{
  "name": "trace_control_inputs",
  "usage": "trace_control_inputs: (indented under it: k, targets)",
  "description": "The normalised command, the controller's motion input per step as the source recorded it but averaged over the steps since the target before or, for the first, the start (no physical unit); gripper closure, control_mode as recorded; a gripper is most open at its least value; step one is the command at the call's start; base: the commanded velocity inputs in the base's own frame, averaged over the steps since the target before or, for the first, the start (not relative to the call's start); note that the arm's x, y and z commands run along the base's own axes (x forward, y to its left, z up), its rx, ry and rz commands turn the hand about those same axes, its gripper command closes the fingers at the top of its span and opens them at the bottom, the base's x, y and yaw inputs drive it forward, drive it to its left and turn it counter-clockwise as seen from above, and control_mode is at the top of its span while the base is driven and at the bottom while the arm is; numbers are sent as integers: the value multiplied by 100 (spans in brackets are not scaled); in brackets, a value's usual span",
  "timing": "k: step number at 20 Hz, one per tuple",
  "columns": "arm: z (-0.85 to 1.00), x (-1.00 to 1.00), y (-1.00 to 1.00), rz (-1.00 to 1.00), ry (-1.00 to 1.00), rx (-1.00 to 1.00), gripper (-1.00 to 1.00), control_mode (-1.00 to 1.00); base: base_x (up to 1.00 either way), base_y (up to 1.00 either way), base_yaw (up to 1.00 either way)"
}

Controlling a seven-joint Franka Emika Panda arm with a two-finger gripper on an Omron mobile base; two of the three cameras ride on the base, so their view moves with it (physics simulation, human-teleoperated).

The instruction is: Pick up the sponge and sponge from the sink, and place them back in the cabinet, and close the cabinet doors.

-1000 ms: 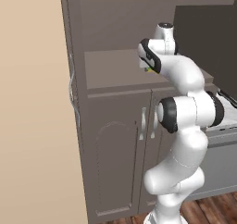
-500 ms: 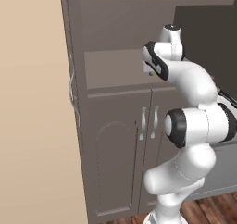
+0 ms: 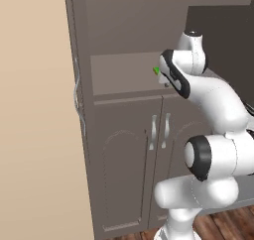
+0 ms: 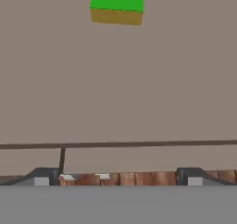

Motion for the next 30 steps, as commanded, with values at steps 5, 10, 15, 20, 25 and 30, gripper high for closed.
trace_control_inputs:
  k: [5, 10, 15, 20, 25, 30]
  targets:
    - [0, -52, 0, 0, 0, 0, -100, -100, 0, 0, 0]
    - [0, -52, 1, 0, 0, 0, -100, -100, 0, 0, 0]
    - [0, -46, 1, 0, 0, 0, -100, -100, 0, 0, 0]
    - [0, -40, 3, 0, 0, 0, -100, -100, 0, 0, 0]
    - [0, -46, 8, 0, 0, 0, -100, -100, 0, 0, 0]
    - [0, -37, 9, 0, 0, 0, -100, -100, 0, 0, 0]
